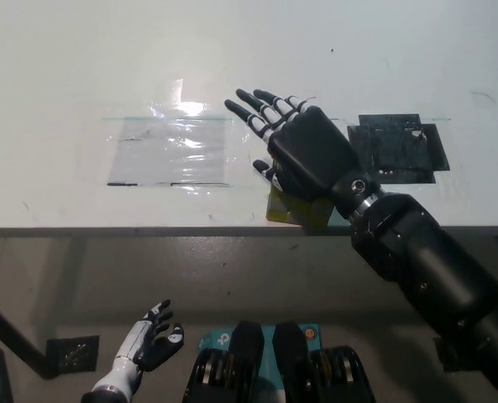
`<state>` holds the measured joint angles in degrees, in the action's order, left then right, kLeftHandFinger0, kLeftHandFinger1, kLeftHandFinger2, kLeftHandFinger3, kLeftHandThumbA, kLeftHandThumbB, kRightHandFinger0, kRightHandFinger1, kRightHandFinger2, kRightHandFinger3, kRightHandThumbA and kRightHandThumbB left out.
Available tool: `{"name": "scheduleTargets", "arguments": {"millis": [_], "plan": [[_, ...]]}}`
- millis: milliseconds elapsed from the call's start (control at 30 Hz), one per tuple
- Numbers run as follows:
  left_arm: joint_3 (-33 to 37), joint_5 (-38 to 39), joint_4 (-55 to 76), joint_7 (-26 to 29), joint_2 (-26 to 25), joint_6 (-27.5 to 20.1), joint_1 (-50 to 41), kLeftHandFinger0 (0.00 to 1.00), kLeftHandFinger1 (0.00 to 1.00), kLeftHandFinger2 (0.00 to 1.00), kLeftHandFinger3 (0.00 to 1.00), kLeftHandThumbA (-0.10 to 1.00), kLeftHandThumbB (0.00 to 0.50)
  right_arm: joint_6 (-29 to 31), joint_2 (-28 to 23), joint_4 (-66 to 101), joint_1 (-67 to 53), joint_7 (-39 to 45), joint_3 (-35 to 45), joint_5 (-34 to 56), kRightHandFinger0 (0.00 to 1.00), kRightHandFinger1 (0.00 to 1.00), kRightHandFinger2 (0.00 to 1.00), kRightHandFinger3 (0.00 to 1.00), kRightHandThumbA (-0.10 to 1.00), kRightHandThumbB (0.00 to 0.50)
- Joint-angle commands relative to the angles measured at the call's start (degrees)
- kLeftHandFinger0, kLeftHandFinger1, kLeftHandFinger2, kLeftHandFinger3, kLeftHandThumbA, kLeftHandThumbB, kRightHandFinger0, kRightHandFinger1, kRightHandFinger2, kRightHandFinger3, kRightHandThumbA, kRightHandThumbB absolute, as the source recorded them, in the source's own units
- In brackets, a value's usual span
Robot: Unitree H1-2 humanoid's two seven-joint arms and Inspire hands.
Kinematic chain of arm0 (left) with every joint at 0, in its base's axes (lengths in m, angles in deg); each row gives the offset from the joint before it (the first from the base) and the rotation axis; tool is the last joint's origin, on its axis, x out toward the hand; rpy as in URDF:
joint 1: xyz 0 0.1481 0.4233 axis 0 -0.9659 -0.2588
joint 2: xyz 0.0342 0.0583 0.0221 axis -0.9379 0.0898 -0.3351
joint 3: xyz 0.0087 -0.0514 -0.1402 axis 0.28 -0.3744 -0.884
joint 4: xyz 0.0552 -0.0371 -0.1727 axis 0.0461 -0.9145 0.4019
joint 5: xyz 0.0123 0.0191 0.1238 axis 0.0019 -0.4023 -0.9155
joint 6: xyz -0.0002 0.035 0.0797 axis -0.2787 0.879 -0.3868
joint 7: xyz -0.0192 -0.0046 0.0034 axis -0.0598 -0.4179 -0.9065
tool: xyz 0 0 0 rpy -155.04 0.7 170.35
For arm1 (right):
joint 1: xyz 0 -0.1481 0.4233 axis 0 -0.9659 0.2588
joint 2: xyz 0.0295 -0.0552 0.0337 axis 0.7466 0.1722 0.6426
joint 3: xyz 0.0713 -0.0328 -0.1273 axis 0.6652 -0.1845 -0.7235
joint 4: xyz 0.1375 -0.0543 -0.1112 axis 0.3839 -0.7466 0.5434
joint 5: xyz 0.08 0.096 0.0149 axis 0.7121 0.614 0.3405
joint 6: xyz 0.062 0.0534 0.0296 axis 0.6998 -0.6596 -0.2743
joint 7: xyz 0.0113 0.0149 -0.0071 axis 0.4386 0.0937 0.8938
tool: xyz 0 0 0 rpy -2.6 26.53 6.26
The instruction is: The robot uses its right hand to pick up the small cube kept on the middle on the desk and place it on the bigger cube kept next to it
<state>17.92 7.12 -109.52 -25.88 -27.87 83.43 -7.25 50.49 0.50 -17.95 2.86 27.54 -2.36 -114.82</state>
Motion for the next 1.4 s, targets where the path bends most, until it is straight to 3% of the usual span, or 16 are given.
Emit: {"name": "scheduleTargets", "arguments": {"millis": [0,167,333,367,400,467,567,633,700,800,1033,1133,1167,1200,1233,1367], "plan": [[-0.12,-0.17,1.20,0.67,-0.07,-1.15,0.56,1.00,1.00,1.00,1.00,0.32,0.285,-0.76,-0.51,1.87,1.50,0.44,1.06,0.20,0.56,0.86,1.00,1.00,0.67,0.148],[-0.07,-0.16,0.90,0.53,-0.16,-1.40,0.64,1.00,1.00,1.00,1.00,0.31,0.272,-0.49,-0.42,2.49,1.17,0.41,1.55,0.90,0.55,0.86,1.00,1.00,0.65,0.154],[0.28,-0.91,1.32,0.98,-0.18,-1.03,0.15,1.00,1.00,1.00,1.00,0.34,0.276,-0.43,-0.30,5.15,0.80,2.47,1.39,1.00,0.62,0.92,1.00,1.00,0.76,0.140],[0.14,-0.69,1.07,0.94,-0.13,-1.15,0.23,1.00,1.00,1.00,1.00,0.33,0.276,-0.40,-0.09,6.24,0.65,2.86,1.67,1.49,0.65,0.94,1.00,1.00,0.74,0.153],[-0.09,-0.25,1.04,0.80,-0.01,-1.19,0.18,1.00,1.00,1.00,1.00,0.32,0.279,-0.65,0.30,8.00,0.90,3.62,2.03,1.85,0.76,1.00,1.00,1.00,0.73,0.192],[-0.01,-0.52,0.52,1.16,-0.01,-1.85,0.33,1.00,1.00,1.00,1.00,0.32,0.282,-1.06,0.47,10.48,1.26,5.88,2.48,2.50,0.88,1.00,1.00,1.00,0.84,0.202],[-0.08,-0.39,0.76,1.19,0.13,-1.21,-0.06,1.00,1.00,1.00,1.00,0.31,0.280,-2.66,1.16,15.30,1.59,10.66,3.37,3.52,1.00,1.00,1.00,1.00,0.90,0.255],[-0.48,0.19,0.18,1.25,0.37,-2.05,-0.16,1.00,1.00,1.00,1.00,0.30,0.303,-4.50,1.85,20.14,1.75,14.87,4.54,4.33,1.00,1.00,1.00,1.00,0.91,0.305],[-0.87,0.71,-0.53,1.21,0.55,-2.88,-0.24,1.00,1.00,1.00,1.00,0.29,0.304,-4.91,2.24,21.52,1.51,16.37,5.09,4.46,1.00,1.00,1.00,1.00,0.91,0.309],[-0.91,0.64,-0.69,1.04,0.65,-3.24,-0.33,1.00,1.00,1.00,1.00,0.30,0.300,-6.95,2.27,29.01,0.75,20.48,7.33,5.57,1.00,1.00,1.00,1.00,0.94,0.392],[-1.40,0.87,0.04,1.14,0.76,-2.12,-0.41,1.00,1.00,1.00,1.00,0.31,0.317,-10.81,0.40,44.00,-4.51,27.99,12.45,4.85,1.00,1.00,1.00,1.00,0.90,0.364],[-0.85,0.03,-0.90,1.22,0.21,-3.35,-0.03,1.00,1.00,1.00,1.00,0.34,0.315,-12.56,-0.05,51.39,-8.35,29.07,16.85,5.27,0.89,1.00,1.00,1.00,0.83,0.318],[-1.01,0.18,-0.69,1.25,0.27,-2.75,-0.08,1.00,1.00,1.00,1.00,0.33,0.313,-13.52,-0.36,55.99,-11.71,28.26,19.70,4.91,0.77,1.00,1.00,1.00,0.78,0.282],[-0.86,-0.08,-0.80,1.31,0.15,-2.76,-0.06,1.00,1.00,1.00,1.00,0.33,0.308,-13.21,-0.26,57.76,-13.81,26.75,21.45,5.33,0.70,0.97,1.00,1.00,0.73,0.249],[-1.15,0.34,-0.69,1.24,0.26,-2.95,-0.27,1.00,1.00,1.00,1.00,0.31,0.302,-13.35,0.29,58.86,-15.38,25.67,22.67,5.71,0.65,0.86,1.00,1.00,0.66,0.225],[-1.73,0.91,-0.43,1.25,0.49,-2.45,-0.15,1.00,1.00,1.00,1.00,0.31,0.313,-12.63,2.07,63.71,-24.25,20.95,29.27,7.78,0.50,0.65,0.75,0.98,0.42,0.176]]}}
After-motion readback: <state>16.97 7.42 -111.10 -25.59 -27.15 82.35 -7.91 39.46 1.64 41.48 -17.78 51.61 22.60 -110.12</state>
